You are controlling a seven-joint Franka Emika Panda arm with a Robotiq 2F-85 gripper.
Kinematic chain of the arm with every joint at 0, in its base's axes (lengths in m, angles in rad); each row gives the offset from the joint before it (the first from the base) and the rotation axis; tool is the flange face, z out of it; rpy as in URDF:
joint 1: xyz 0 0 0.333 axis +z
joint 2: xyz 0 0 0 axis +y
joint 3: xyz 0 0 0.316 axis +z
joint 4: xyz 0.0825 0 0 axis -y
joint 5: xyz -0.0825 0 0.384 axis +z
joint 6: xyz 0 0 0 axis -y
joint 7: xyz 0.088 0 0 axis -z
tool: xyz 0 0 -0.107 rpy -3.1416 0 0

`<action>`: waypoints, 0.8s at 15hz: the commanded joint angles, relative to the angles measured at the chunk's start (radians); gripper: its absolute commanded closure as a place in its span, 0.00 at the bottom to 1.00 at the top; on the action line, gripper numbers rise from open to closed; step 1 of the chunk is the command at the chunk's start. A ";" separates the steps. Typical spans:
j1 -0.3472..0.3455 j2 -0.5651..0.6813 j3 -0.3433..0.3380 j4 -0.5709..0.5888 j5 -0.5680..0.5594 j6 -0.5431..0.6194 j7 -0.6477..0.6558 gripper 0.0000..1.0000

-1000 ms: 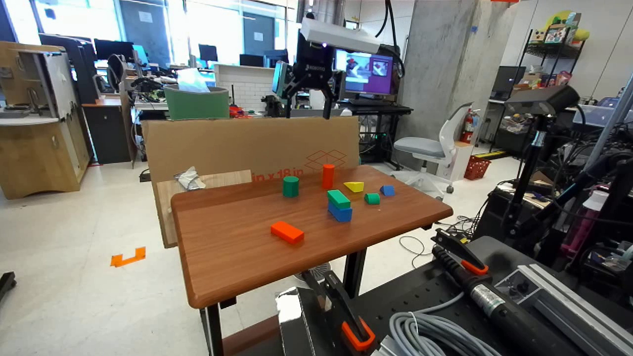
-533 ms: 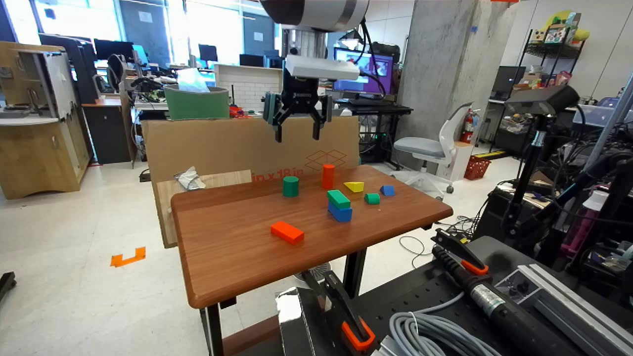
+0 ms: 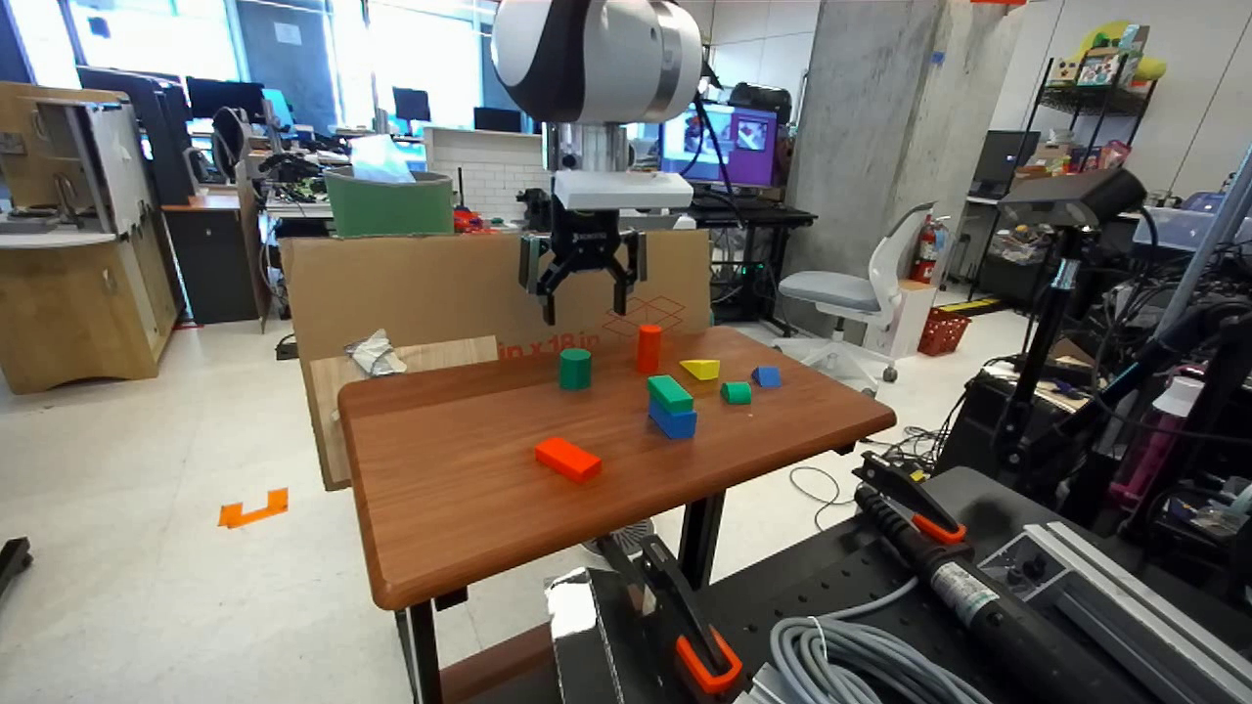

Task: Move the green cylindrical block to the left

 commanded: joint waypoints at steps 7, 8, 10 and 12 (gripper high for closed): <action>0.030 0.106 -0.023 0.097 -0.011 -0.055 0.012 0.00; 0.034 0.112 -0.024 0.099 -0.013 -0.055 0.013 0.00; 0.041 0.123 -0.024 0.103 -0.016 -0.060 0.010 0.00; 0.050 0.135 -0.027 0.110 -0.023 -0.063 0.009 0.00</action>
